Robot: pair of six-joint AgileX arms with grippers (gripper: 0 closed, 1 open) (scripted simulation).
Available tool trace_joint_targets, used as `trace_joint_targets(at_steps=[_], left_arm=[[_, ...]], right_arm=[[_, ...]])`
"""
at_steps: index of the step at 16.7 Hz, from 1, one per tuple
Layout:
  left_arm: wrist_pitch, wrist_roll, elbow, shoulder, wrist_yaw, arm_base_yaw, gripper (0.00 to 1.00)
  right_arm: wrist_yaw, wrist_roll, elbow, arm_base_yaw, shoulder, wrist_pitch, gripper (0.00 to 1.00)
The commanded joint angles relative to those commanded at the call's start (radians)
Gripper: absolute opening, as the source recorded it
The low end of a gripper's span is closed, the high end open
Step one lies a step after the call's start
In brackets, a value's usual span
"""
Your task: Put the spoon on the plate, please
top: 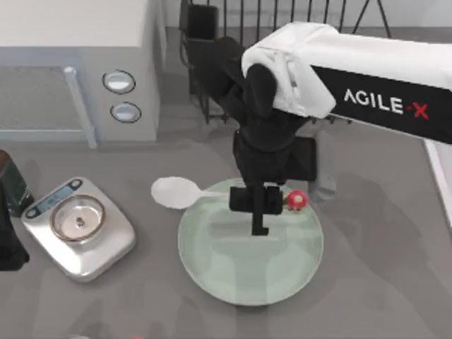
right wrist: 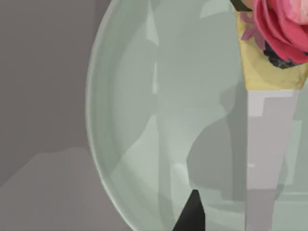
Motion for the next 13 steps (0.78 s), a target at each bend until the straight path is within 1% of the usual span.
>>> trace_joint_targets(at_steps=[5,11,13], left_arm=[[0.000,0.000,0.000,0.000,0.000,0.000,1.00],[0.000,0.000,0.000,0.000,0.000,0.000,1.00],[0.000,0.000,0.000,0.000,0.000,0.000,1.00]], right_arm=[[-0.021,-0.007,-0.035,0.029,0.045,-0.012,0.00],[-0.022,-0.007,-0.048,0.032,0.059,-0.015,0.00],[-0.022,-0.007,-0.048,0.032,0.059,-0.015,0.15]])
